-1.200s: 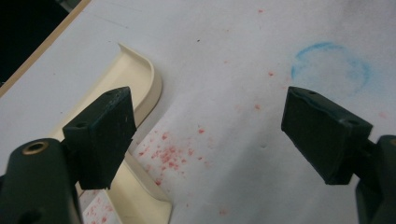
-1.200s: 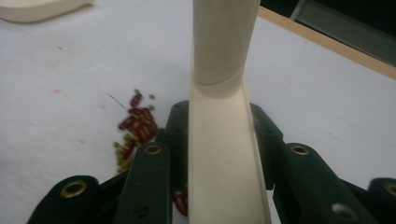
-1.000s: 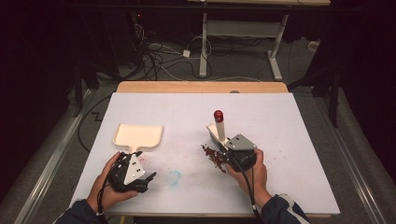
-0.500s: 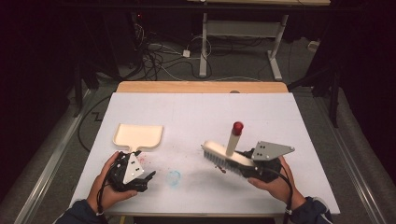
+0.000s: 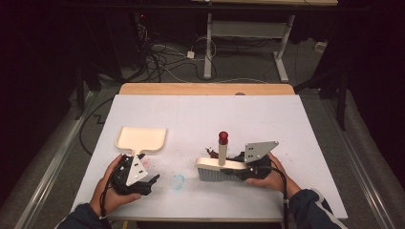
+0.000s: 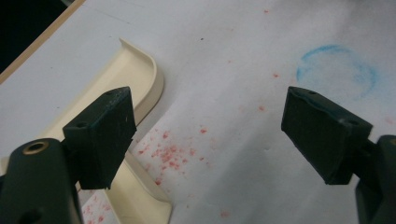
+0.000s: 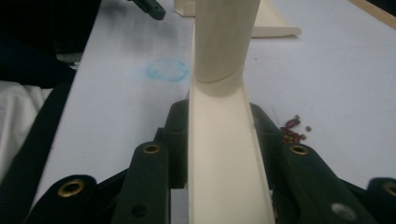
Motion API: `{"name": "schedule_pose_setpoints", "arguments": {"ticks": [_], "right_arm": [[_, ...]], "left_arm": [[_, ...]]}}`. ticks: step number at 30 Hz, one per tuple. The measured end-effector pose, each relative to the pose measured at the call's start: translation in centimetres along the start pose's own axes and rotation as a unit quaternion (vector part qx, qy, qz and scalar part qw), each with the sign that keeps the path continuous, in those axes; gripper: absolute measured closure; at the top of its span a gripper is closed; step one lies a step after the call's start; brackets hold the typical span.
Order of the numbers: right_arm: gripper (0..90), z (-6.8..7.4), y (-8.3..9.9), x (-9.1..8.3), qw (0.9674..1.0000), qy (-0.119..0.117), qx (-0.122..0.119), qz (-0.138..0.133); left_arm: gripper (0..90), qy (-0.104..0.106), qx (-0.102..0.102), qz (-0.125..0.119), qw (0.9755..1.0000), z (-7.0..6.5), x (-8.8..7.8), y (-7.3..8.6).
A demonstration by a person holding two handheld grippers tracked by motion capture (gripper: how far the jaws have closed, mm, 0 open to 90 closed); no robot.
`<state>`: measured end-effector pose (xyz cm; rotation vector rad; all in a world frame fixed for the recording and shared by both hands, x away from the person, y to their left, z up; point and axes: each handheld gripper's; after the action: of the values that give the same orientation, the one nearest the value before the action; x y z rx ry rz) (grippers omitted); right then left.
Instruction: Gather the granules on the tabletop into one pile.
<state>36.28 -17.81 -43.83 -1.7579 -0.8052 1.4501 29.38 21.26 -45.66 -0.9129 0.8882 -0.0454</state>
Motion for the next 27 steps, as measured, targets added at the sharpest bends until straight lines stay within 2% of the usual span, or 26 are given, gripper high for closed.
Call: {"name": "schedule_pose_setpoints", "arguments": {"ticks": [7,10,12,13,17,23,27], "right_arm": [[66.9,-1.8,0.0,1.0,0.9999,-0.004,0.005,-0.010],[67.1,-2.2,-0.3,1.2,0.9998,0.005,0.003,-0.018],[67.1,-2.6,-0.4,1.3,0.9996,0.019,0.008,-0.020],[67.2,-2.8,-0.4,1.4,0.9995,0.018,0.010,-0.022],[67.1,-2.7,-0.9,1.4,0.9995,0.016,0.008,-0.027],[67.2,-3.0,-2.5,0.6,0.9976,0.050,0.009,-0.048],[67.2,-4.1,-2.9,0.6,0.9951,0.091,0.015,-0.034]], "left_arm": [[16.7,0.004,0.002,-0.001,1.0000,-0.1,0.1,-0.1],[16.7,0.008,0.002,-0.004,1.0000,-0.1,0.1,-0.2],[16.7,0.010,0.000,-0.005,0.9999,-0.1,0.2,-0.2],[16.7,0.010,0.000,-0.005,0.9999,-0.1,0.2,-0.2],[16.7,0.011,0.001,-0.005,0.9999,0.0,0.2,-0.2],[17.1,0.002,-0.006,-0.013,0.9999,0.1,-0.1,-0.3],[17.3,0.000,-0.008,-0.012,0.9999,0.2,-0.1,-0.2]]}}
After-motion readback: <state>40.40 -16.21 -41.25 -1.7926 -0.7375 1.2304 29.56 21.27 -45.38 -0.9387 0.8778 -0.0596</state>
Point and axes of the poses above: each handheld gripper's, and its own axes: x roughly forward along the jaws, y roughly out of its underside, z roughly to its left, and after that the axes turned 4 degrees about -x, right-handed
